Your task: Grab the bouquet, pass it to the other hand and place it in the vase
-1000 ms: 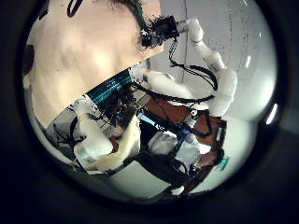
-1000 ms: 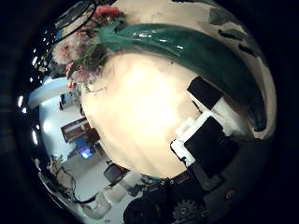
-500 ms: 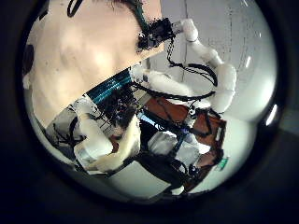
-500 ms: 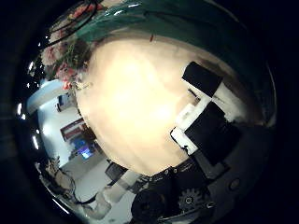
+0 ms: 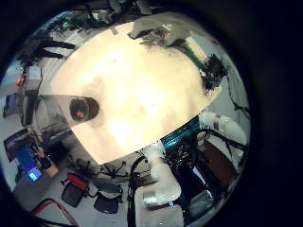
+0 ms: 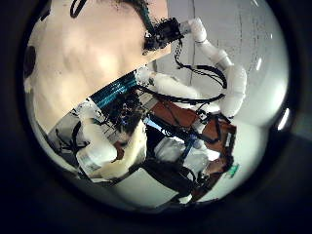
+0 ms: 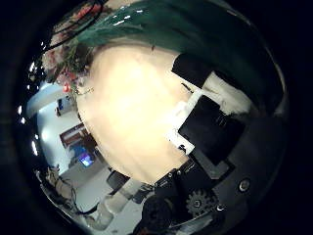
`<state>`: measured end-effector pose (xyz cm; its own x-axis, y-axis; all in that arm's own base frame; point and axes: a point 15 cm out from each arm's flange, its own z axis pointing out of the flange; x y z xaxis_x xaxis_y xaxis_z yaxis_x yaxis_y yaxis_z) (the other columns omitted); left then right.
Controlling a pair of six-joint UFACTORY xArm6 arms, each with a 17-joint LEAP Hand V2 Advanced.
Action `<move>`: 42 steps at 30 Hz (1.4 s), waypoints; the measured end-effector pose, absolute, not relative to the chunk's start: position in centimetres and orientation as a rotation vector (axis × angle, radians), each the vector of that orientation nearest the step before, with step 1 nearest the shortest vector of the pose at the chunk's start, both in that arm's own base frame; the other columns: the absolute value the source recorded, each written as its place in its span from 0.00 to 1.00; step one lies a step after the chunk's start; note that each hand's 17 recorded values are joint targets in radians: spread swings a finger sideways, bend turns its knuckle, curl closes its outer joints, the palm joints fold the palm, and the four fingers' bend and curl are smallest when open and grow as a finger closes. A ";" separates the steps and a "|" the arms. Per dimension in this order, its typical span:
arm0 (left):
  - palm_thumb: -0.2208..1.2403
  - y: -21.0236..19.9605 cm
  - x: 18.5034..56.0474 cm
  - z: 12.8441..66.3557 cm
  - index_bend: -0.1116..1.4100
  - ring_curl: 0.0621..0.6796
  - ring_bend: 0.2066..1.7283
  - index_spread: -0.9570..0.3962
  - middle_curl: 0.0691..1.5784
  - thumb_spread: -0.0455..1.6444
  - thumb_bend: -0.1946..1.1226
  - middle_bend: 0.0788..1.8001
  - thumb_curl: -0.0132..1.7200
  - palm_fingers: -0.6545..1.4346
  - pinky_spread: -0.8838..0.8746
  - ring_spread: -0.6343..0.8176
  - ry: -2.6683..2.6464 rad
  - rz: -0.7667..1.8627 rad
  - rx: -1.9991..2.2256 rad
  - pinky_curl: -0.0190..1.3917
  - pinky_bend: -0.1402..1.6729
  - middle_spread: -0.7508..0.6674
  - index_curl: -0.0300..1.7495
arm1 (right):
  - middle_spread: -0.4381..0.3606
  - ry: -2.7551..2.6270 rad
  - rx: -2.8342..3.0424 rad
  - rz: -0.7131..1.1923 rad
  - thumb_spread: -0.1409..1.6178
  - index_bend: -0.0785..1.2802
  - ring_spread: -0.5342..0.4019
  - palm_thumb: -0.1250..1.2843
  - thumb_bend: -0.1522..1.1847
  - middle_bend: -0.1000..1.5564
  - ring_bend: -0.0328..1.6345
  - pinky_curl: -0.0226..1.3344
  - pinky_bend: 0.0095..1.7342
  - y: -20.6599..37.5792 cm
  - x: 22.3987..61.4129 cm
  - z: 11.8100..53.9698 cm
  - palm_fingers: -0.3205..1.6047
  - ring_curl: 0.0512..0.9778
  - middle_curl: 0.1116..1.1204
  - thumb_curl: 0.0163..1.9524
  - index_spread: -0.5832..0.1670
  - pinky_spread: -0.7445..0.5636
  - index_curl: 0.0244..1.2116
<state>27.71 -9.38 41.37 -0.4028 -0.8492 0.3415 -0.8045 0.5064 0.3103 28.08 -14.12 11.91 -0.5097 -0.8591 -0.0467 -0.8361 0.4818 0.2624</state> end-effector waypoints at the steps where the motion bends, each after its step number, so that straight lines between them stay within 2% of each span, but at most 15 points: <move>1: 0.42 -9.4 27.7 41.4 0.19 0.25 0.20 0.80 0.15 0.67 0.13 0.06 0.19 0.32 0.86 0.85 -2.297 -0.132 1.359 0.13 0.33 0.87 0.21 | 0.26 -2.632 1.511 -0.371 0.61 0.68 0.32 0.85 0.11 0.72 0.81 0.31 0.82 -14.2 28.2 12.3 0.80 0.54 0.69 0.32 0.22 0.36 0.71; 3: 0.42 -9.4 27.7 41.4 0.19 0.25 0.20 0.80 0.15 0.67 0.13 0.06 0.19 0.32 0.86 0.85 -2.298 -0.131 1.359 0.13 0.33 0.87 0.21 | 0.27 -2.658 1.535 -0.307 0.61 0.71 0.32 0.86 0.12 0.74 0.82 0.32 0.83 -14.7 28.8 13.5 0.79 0.55 0.70 0.33 0.23 0.37 0.73; 4: 0.42 -9.4 27.7 41.4 0.19 0.25 0.20 0.80 0.15 0.67 0.13 0.06 0.19 0.32 0.86 0.85 -2.299 -0.130 1.360 0.13 0.33 0.87 0.21 | 0.28 -2.671 1.546 -0.273 0.61 0.76 0.33 0.89 0.13 0.77 0.83 0.34 0.85 -14.9 29.1 14.1 0.78 0.58 0.72 0.34 0.25 0.39 0.75; 7: 0.42 -9.4 27.6 41.5 0.19 0.25 0.20 0.80 0.15 0.67 0.13 0.06 0.19 0.32 0.86 0.85 -2.300 -0.130 1.359 0.13 0.33 0.87 0.21 | 0.31 -2.709 1.583 -0.167 0.61 0.79 0.33 0.91 0.14 0.80 0.85 0.36 0.85 -15.4 30.0 16.4 0.78 0.60 0.73 0.36 0.29 0.41 0.76; 18: 0.42 -9.2 27.7 42.0 0.19 0.25 0.20 0.80 0.15 0.67 0.13 0.06 0.19 0.32 0.86 0.85 -2.302 -0.119 1.380 0.13 0.33 0.87 0.21 | 0.38 -2.797 1.688 0.030 0.58 0.86 0.36 0.92 0.13 0.86 0.88 0.42 0.85 -15.9 29.9 24.7 0.76 0.65 0.71 0.43 0.39 0.45 0.76; 30: 0.42 -9.1 28.5 43.4 0.19 0.25 0.20 0.80 0.16 0.67 0.13 0.07 0.19 0.33 0.86 0.84 -2.297 -0.018 1.391 0.13 0.33 0.87 0.21 | 0.41 -3.016 2.020 0.053 0.57 0.90 0.38 0.91 0.11 0.88 0.89 0.48 0.81 -11.0 31.4 38.9 0.76 0.66 0.67 0.49 0.44 0.46 0.73; 35: 0.41 -9.0 29.4 44.6 0.19 0.24 0.20 0.80 0.16 0.68 0.13 0.07 0.19 0.34 0.86 0.84 -2.237 0.137 1.405 0.13 0.32 0.85 0.21 | 0.41 -3.127 2.166 0.059 0.57 0.91 0.38 0.91 0.11 0.89 0.89 0.51 0.79 -9.0 32.2 44.2 0.76 0.66 0.65 0.51 0.45 0.46 0.72; 42: 0.38 -10.3 31.0 48.0 0.18 0.25 0.20 0.80 0.17 0.67 0.13 0.07 0.18 0.35 0.85 0.83 -2.126 0.455 1.371 0.12 0.32 0.84 0.20 | 0.41 -3.175 2.445 -0.064 0.56 0.92 0.38 0.91 0.11 0.89 0.90 0.54 0.78 -5.8 32.9 48.2 0.76 0.66 0.64 0.54 0.46 0.46 0.71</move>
<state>31.02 -10.27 48.03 -0.3173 -0.7166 0.6212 -0.9081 0.4183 0.0187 32.85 -5.83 48.23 -0.0345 -0.7842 -0.6196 -0.8086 0.3863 -0.4438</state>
